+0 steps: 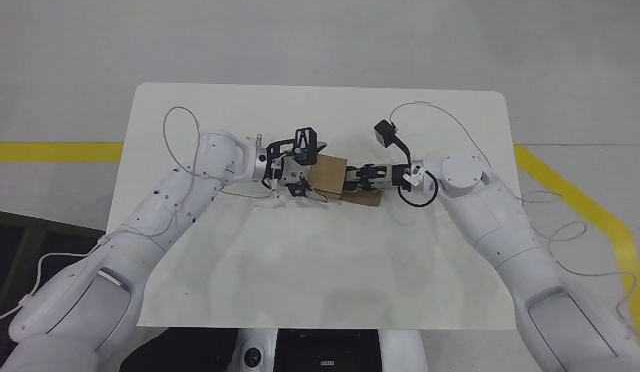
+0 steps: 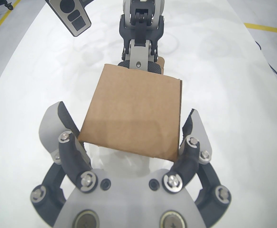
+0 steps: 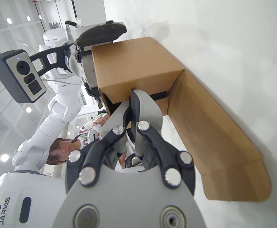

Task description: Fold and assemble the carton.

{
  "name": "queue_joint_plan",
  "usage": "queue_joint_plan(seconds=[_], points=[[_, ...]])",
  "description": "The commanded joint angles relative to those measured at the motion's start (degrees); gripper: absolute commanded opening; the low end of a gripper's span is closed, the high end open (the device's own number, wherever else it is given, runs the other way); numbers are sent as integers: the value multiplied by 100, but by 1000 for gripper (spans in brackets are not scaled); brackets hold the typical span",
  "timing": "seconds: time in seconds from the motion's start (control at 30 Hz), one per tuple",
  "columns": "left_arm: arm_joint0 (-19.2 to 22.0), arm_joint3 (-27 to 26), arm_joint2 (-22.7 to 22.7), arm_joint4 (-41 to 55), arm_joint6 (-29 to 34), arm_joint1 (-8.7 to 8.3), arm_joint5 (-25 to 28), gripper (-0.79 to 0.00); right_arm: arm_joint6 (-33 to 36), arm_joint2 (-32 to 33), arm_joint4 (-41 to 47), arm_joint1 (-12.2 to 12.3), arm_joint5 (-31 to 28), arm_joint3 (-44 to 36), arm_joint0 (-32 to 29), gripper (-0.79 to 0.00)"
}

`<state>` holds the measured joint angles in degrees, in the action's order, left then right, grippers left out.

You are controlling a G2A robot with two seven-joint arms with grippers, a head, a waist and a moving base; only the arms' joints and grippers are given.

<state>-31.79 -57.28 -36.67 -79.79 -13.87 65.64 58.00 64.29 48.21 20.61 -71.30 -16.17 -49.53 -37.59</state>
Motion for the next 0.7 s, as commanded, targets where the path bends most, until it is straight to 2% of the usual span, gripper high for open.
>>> queue_joint_plan(seconds=[0.0, 0.23, 0.47, 0.67], points=[[-6, -1, 18, 5, 7, 4, 0, 0, 8, -13, 1, -15, -7, 23, 1, -785], [18, 48, 73, 39, 41, 7, 0, 0, 94, 141, -110, 29, -53, 158, 88, -785], [39, 57, 104, 90, 35, -11, 0, 0, 404, 534, -607, 276, 183, -152, 74, -785], [45, 22, 132, 121, 36, -22, 0, 0, 600, 934, -905, 504, 449, -706, -209, -785]])
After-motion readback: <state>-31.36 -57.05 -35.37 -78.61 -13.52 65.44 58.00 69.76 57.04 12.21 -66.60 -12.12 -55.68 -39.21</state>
